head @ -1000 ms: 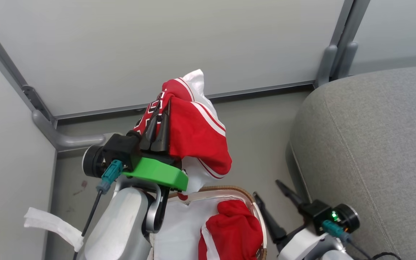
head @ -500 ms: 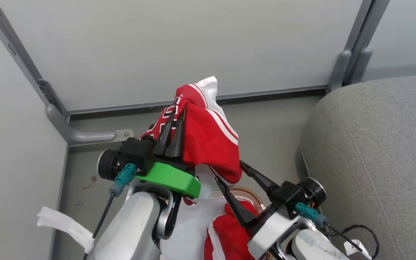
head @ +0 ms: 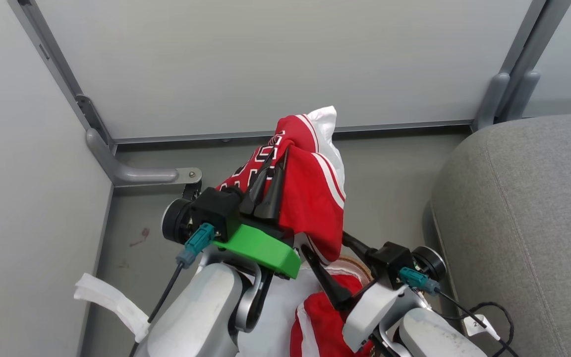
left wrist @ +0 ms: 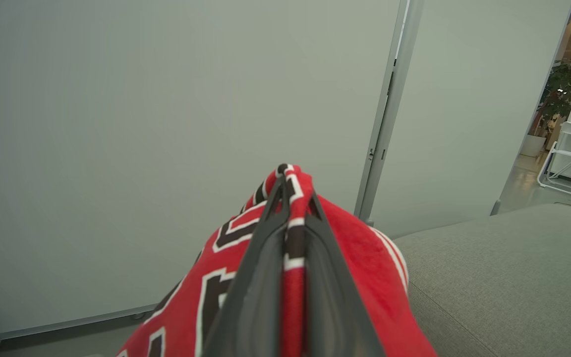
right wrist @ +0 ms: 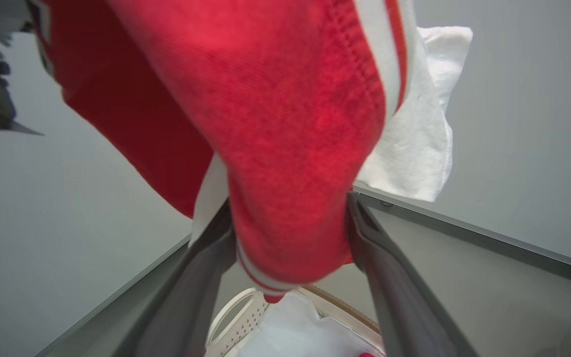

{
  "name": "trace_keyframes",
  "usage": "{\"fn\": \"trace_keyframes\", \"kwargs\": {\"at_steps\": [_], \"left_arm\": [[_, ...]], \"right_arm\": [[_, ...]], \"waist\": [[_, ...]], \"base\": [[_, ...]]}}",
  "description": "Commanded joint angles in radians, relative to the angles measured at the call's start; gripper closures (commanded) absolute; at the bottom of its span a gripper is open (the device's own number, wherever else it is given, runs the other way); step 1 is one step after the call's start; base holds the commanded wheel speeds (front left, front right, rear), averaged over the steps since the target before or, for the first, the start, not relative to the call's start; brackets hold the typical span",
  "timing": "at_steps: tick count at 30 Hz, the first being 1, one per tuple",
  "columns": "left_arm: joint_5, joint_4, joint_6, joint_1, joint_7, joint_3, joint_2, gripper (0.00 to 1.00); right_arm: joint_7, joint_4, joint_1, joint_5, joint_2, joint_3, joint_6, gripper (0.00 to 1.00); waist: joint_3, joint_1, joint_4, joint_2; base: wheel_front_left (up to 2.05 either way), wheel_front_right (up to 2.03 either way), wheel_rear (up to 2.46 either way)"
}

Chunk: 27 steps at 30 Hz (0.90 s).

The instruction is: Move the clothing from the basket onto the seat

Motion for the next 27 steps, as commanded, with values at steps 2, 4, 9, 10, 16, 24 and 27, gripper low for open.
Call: {"fn": "trace_keyframes", "kwargs": {"at_steps": [2, 4, 9, 10, 16, 24, 27], "left_arm": [[-0.008, -0.002, 0.006, -0.021, -0.001, -0.009, 0.002, 1.00], [-0.012, -0.001, 0.009, -0.024, -0.001, -0.015, 0.002, 1.00], [-0.018, 0.006, 0.011, -0.023, -0.001, -0.018, 0.002, 1.00], [-0.018, 0.006, 0.012, -0.021, -0.001, -0.017, 0.002, 1.00], [-0.019, 0.006, 0.017, -0.008, -0.005, -0.005, 0.002, 1.00], [-0.010, 0.014, 0.017, -0.002, -0.007, 0.011, 0.002, 1.00], [0.000, 0.015, 0.020, -0.003, -0.007, 0.018, 0.003, 1.00]], "right_arm": [[-0.002, 0.022, -0.012, 0.021, -0.004, 0.016, -0.001, 1.00], [-0.002, 0.040, -0.013, 0.028, -0.005, 0.018, -0.001, 1.00], [-0.002, 0.084, 0.011, 0.031, -0.005, 0.020, -0.001, 1.00], [-0.001, 0.091, 0.018, 0.028, -0.005, 0.022, -0.001, 1.00], [-0.001, 0.147, 0.061, 0.009, -0.008, 0.000, -0.001, 1.00], [0.002, 0.186, 0.108, -0.013, -0.011, -0.049, -0.001, 1.00], [0.002, 0.174, 0.114, -0.012, -0.011, -0.072, -0.001, 1.00]], "waist": [[0.002, 0.0000, 0.006, 0.0000], [0.004, 0.0000, 0.008, 0.0000], [0.001, 0.0000, 0.009, 0.0000], [-0.001, 0.0000, 0.008, 0.0000], [-0.006, 0.0000, -0.001, 0.0000], [-0.009, 0.0000, -0.021, 0.0000], [-0.008, 0.0000, -0.030, 0.0000]], "base": [[0.00, 0.00, 0.00], [0.00, 0.00, 0.00], [0.00, 0.00, 0.00], [0.00, 0.00, 0.00], [0.00, 0.00, 0.00], [0.00, 0.00, 0.00], [0.00, 0.00, 0.00]]}}
